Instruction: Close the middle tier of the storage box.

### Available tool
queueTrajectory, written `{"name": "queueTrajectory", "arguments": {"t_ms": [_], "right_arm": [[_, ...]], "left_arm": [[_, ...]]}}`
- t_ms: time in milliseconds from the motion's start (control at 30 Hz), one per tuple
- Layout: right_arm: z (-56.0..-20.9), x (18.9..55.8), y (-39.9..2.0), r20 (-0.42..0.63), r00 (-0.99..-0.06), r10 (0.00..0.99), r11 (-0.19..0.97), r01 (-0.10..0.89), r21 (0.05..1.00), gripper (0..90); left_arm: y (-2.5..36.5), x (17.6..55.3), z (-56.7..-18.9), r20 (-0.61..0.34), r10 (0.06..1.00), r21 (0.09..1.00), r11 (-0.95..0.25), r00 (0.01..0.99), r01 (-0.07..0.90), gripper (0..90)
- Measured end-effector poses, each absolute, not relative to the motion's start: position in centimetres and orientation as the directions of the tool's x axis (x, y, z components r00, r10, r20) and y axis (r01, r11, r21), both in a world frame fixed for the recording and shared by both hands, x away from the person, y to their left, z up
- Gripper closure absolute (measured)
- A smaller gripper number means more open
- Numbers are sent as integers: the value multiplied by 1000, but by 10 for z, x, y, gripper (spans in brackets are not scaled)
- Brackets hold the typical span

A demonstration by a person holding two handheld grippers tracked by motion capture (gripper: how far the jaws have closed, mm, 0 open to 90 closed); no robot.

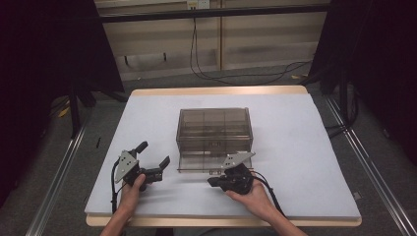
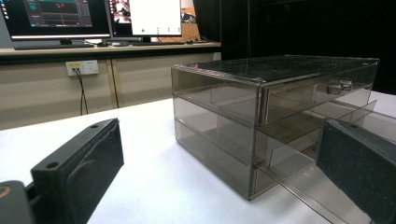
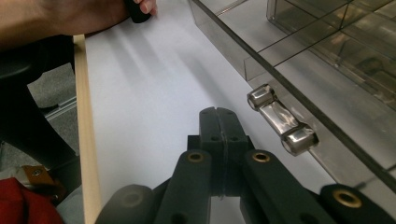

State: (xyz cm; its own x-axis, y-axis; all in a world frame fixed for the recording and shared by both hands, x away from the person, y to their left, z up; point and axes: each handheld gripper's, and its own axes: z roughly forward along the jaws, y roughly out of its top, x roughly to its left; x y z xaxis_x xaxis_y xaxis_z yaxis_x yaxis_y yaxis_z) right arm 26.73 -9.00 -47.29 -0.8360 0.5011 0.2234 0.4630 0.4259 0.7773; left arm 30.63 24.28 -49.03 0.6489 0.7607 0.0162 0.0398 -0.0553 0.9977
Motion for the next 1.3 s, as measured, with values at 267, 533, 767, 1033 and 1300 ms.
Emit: {"name": "queueTrajectory", "arguments": {"t_ms": [267, 533, 767, 1033, 1300], "right_arm": [[-475, 268, -88, 219, -835, 505, 427, 462, 778, 900], [-475, 269, -91, 214, -826, 521, 419, 466, 780, 900], [-475, 271, -92, 205, -812, 547, 408, 472, 781, 900], [-476, 270, -92, 196, -814, 548, 408, 464, 786, 900], [-475, 271, -93, 198, -808, 555, 402, 470, 786, 900]], "left_arm": [[243, 306, -490, 15, 760, 998, -54, 649, 40, 9], [243, 306, -490, 16, 760, 998, -54, 650, 39, 9], [243, 306, -490, 8, 758, 998, -46, 652, 41, 8], [243, 306, -490, 8, 759, 998, -46, 652, 41, 9], [243, 306, -491, 10, 758, 998, -47, 652, 40, 9]]}}
